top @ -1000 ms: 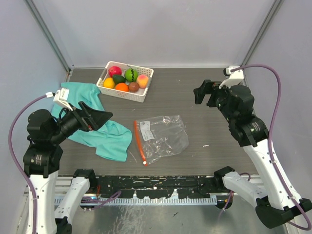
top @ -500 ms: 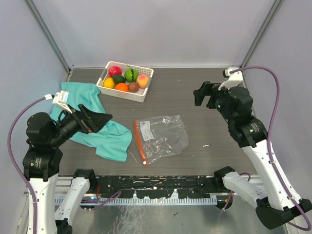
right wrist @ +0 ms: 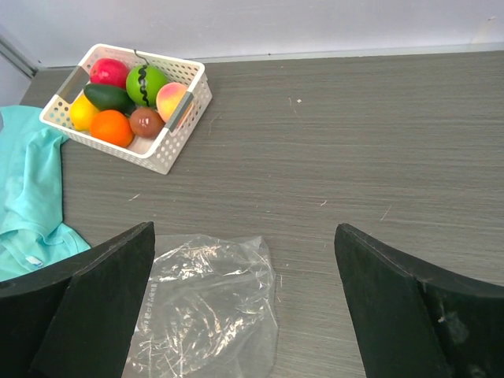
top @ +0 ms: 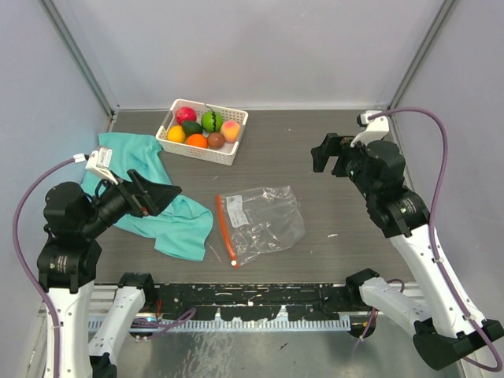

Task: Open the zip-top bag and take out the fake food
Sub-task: Reset both arms

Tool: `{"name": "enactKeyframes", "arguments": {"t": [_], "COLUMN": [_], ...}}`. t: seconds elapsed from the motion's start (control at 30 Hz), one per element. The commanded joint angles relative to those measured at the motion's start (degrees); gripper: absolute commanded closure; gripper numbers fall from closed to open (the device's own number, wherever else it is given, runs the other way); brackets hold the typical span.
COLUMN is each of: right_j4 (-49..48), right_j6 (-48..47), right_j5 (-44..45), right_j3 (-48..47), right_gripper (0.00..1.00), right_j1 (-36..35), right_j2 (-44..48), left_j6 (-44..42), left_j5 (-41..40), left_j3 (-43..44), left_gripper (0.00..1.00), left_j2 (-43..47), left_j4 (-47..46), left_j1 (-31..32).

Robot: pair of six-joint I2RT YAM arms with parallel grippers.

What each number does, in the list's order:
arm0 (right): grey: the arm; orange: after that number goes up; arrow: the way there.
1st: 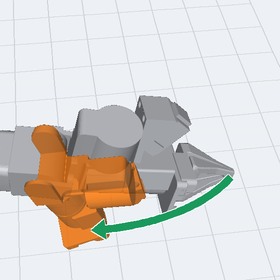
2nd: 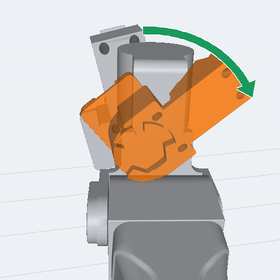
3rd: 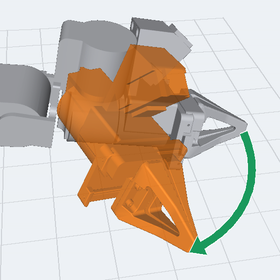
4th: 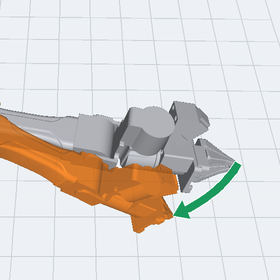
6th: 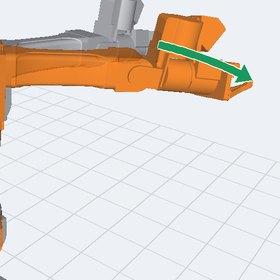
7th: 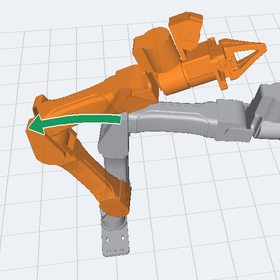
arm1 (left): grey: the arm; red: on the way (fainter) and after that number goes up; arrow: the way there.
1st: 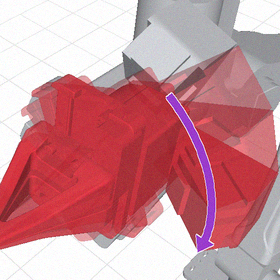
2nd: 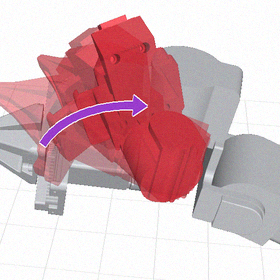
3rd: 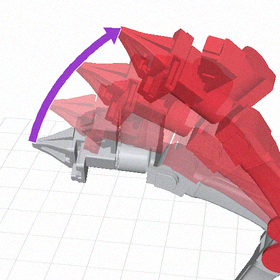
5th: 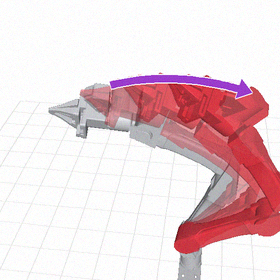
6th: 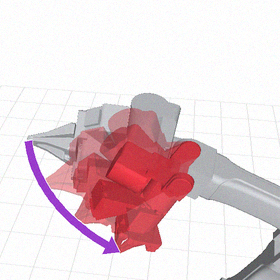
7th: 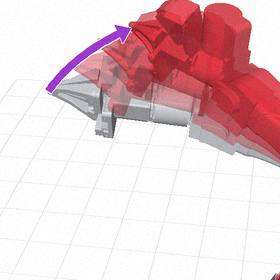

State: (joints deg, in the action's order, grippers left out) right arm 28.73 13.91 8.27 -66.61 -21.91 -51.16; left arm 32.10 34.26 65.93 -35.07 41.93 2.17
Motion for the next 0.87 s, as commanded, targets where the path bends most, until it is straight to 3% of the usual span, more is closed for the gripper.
{"name": "enactKeyframes", "arguments": {"t": [0.0, 0.83], "right_j4": [-3.3, -3.4], "right_j6": [0.5, -0.1], "right_j5": [0.2, 3.5], "right_j3": [-0.3, 0.3], "right_gripper": [0.0, 0.0], "right_j1": [-0.2, -0.3], "right_j2": [1.7, 1.8], "left_j6": [-0.5, -0.9], "left_j5": [-0.2, -0.3], "left_j3": [-0.6, -1.4], "left_gripper": [0.02, 0.02], "left_j2": [0.1, -3.1], "left_j4": [-2.0, -5.3], "left_j1": [-0.2, -0.2]}}
